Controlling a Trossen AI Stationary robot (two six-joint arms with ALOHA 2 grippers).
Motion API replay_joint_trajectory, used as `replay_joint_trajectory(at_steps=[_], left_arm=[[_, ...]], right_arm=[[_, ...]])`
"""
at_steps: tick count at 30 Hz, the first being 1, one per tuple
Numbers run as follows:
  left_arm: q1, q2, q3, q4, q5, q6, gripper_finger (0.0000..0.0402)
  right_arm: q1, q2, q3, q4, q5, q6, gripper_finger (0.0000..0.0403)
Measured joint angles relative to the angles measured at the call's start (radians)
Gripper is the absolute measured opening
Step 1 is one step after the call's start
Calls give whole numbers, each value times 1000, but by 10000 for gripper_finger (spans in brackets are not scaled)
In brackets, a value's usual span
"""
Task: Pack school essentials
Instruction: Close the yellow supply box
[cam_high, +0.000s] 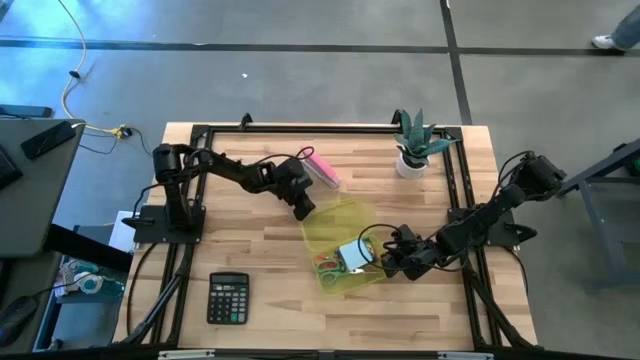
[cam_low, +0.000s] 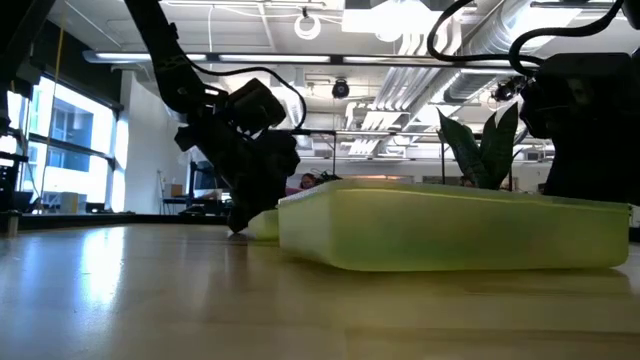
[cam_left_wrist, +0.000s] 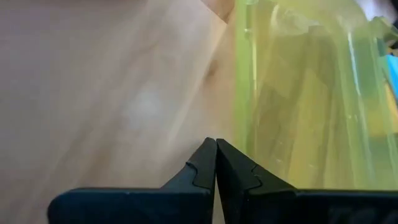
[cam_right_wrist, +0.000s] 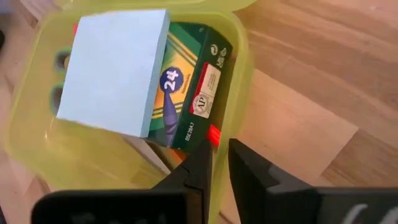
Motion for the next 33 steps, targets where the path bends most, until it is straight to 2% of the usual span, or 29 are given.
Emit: replay_joint_trajectory(at_steps=[11,16,22,33], left_arm=[[-14,0,12,0,72,-26,0],[-28,0,35,5,179,-41,0],[-69,0,50,14,179,-42,0],[-113,0,117,7,226,-39,0]], right_arm=[[0,0,0,-4,44,-4,34],[1,0,0,-8,62,-4,34],[-1,0,0,-7,115,-5,34],[1,0,0,-26,109,-7,34]])
